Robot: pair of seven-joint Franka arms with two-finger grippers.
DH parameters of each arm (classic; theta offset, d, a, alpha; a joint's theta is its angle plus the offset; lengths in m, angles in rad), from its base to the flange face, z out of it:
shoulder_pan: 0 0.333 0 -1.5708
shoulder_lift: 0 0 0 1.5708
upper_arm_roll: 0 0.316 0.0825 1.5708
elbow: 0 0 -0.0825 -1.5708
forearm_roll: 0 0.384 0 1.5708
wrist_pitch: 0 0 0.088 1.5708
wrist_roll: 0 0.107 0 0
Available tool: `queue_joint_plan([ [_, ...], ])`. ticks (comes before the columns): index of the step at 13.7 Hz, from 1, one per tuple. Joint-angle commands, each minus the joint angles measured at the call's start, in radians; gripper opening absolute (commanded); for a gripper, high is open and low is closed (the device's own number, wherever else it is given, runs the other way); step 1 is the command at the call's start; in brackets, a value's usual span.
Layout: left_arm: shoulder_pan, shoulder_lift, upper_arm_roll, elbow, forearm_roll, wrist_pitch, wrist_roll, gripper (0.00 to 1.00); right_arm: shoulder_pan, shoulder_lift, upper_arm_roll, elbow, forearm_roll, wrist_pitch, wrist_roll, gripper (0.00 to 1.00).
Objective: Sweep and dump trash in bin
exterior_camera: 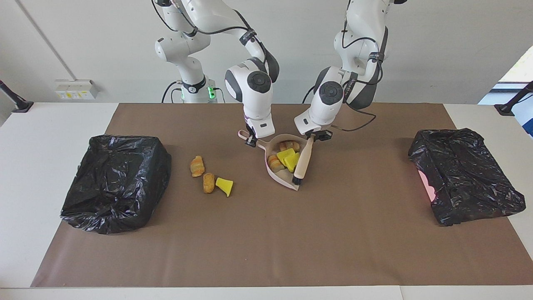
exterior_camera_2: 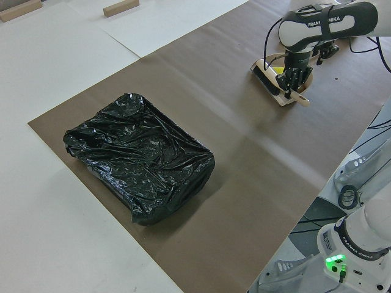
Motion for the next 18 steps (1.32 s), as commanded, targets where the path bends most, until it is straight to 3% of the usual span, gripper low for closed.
queue_joint_plan([
  [1,0.010,-0.023,0.007,0.037,-0.005,-0.083,-0.102,0.00,0.000,0.009,0.001,0.012,0.017,0.007,0.014,0.00],
  [6,0.004,-0.029,0.006,0.037,0.007,-0.090,-0.209,0.00,-0.036,-0.055,-0.002,0.009,0.016,-0.064,-0.001,0.00],
  [11,-0.017,-0.063,0.000,0.002,0.013,-0.080,-0.325,0.00,-0.196,-0.192,-0.004,0.006,0.005,-0.231,-0.206,0.00],
  [15,-0.152,-0.132,-0.001,-0.082,0.010,-0.047,-0.501,0.00,-0.387,-0.294,-0.012,0.009,-0.001,-0.288,-0.416,0.00],
  [18,-0.281,-0.236,-0.004,-0.237,-0.016,0.073,-0.589,0.00,-0.548,-0.315,-0.016,0.029,-0.001,-0.294,-0.547,0.00],
])
